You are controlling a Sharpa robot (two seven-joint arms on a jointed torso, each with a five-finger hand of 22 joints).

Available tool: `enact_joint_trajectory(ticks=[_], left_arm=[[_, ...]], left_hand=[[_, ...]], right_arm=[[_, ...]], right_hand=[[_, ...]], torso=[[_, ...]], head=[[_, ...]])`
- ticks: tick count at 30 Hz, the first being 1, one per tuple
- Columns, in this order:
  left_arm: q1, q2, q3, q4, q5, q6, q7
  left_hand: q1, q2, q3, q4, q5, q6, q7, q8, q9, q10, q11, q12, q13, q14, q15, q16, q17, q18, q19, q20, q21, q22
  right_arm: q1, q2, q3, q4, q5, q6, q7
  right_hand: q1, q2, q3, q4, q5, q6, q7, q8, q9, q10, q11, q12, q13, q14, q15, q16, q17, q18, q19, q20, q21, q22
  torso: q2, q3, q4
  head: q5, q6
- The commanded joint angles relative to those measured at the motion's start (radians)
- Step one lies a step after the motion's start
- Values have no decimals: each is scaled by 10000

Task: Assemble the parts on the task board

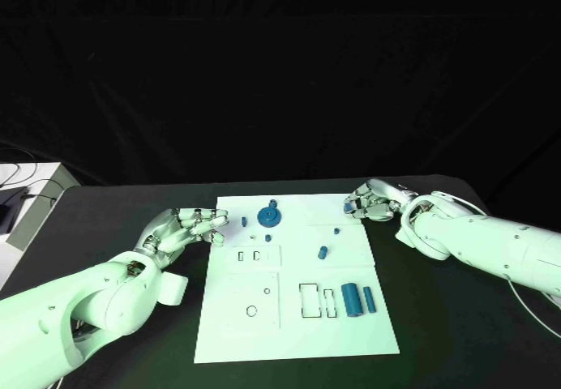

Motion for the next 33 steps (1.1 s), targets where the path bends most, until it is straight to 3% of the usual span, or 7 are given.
enact_joint_trajectory(ticks=[1, 3, 8, 13, 28, 29, 33], left_arm=[[-9, 11, 7, 9, 23, 115, 90], [-9, 17, 7, 3, 23, 114, 89], [-10, 29, 7, -12, 23, 110, 86], [-12, 40, 7, -26, 23, 109, 84], [-13, 80, 7, -56, 2, 76, 38], [-13, 81, 7, -58, 1, 71, 34], [-13, 79, 7, -74, -2, 52, 14]], left_hand=[[19, -35, -41, 35, 0, -24, -4, -30, -11, -10, -79, -19, -10, -88, -14, 23, 9, -20, -74, 10, 26, 9], [19, -35, -41, 35, 0, -24, -4, -30, -11, -10, -79, -19, -10, -88, -14, 23, 9, -20, -74, 10, 26, 9], [19, -35, -41, 35, 0, -24, -4, -30, -11, -10, -79, -19, -10, -88, -14, 23, 9, -20, -74, 10, 26, 9], [21, -31, -37, 36, 0, -22, -4, -30, -10, -7, -81, -19, -10, -97, -14, 37, 8, -18, -80, 10, 36, 12], [37, -11, -23, 36, 1, 29, -30, -27, -10, 397, -192, -5, 0, -91, -71, 171, 39, -37, -85, -26, 127, 49], [35, -11, -25, 38, 2, 32, -33, -26, -9, 420, -199, -5, 0, -83, -78, 197, 52, -41, -79, -33, 143, 58], [32, -11, -33, 43, 1, 43, -41, -27, -10, 479, -219, -3, 2, -88, -91, 275, 97, -54, -79, -56, 190, 85]], right_arm=[[-7, 11, 2, -1, -76, -120, 24], [-8, 14, 2, 2, -76, -142, 36], [-8, 17, 2, 22, -61, -270, 40], [-9, 19, 2, 33, -39, -430, 1], [-8, -4, 3, 114, 11, -675, -125], [-7, -14, 3, 146, 30, -686, -148], [32, -105, 4, 478, 89, -728, -343]], right_hand=[[68, 182, 68, -66, -13, 171, -21, 12, 3, 46, -49, 68, 26, 4, -101, 64, 11, -112, 496, -81, 64, 1819], [96, 246, 109, -87, -37, 292, -68, 34, 20, 73, -73, 89, 43, 4, -121, 62, 14, -118, 498, -93, 79, 1823], [111, 380, 174, -152, -71, 607, -197, 55, 50, 153, -153, 125, 92, 8, -187, 50, 21, -137, 495, -152, 95, 1826], [93, 442, 188, -213, -68, 801, -280, 54, 69, 209, -210, 111, 120, 16, -236, 44, 41, -161, 499, -209, 122, 1832], [45, 477, 182, -274, -64, 864, -306, 39, 69, 259, -230, 85, 171, 28, -257, 47, 84, -183, 503, -250, 150, 1837], [45, 477, 182, -274, -64, 864, -306, 39, 69, 259, -230, 85, 171, 28, -257, 47, 84, -183, 503, -250, 150, 1837], [28, 476, 178, -275, -42, 854, -301, 35, 65, 262, -229, 76, 178, 30, -257, 51, 95, -185, 505, -253, 157, 1838]], torso=[[12, 7, 3], [12, 8, 3], [11, 5, 11], [11, 6, 4], [11, -3, 7], [10, -4, 6], [-3, -9, -3]], head=[[-25, -6], [-34, 40], [-30, -1], [-27, 32], [-20, 20], [11, -42], [39, -19]])
